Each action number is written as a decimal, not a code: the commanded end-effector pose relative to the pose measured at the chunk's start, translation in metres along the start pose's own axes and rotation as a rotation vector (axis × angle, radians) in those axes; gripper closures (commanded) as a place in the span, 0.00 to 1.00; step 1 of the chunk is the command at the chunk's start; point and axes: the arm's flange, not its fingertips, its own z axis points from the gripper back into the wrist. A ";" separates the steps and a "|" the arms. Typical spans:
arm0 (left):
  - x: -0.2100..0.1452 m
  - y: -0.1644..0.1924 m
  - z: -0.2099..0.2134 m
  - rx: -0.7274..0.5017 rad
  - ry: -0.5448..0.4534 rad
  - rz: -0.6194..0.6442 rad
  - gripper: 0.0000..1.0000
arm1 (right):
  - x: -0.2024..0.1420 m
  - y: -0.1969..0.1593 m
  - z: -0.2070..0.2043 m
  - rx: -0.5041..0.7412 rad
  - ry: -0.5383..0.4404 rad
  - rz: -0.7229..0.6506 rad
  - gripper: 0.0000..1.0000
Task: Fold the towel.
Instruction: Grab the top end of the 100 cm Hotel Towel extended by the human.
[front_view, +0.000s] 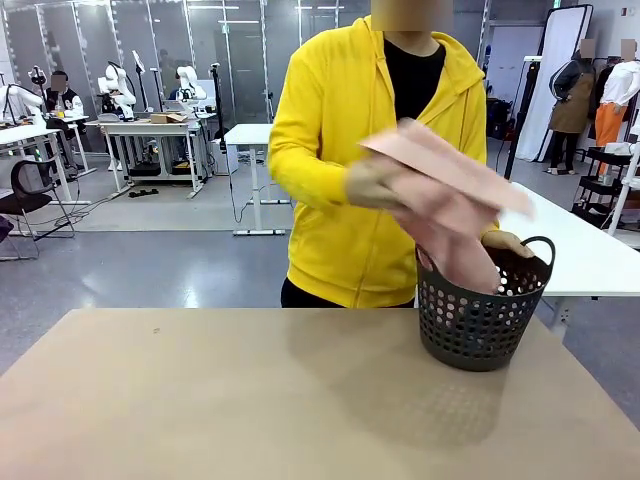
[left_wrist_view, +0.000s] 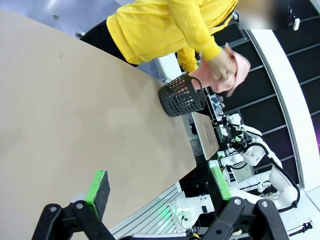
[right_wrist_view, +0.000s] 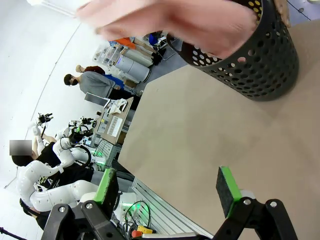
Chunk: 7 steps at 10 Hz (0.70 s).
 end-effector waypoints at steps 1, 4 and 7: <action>0.002 0.001 0.000 -0.021 -0.012 -0.010 0.00 | 0.002 0.000 0.000 0.014 -0.011 0.009 0.00; 0.002 0.001 0.000 -0.021 -0.012 -0.010 0.00 | 0.002 0.000 0.000 0.014 -0.011 0.009 0.00; 0.002 0.001 0.000 -0.021 -0.012 -0.010 0.00 | 0.002 0.000 0.000 0.014 -0.011 0.009 0.00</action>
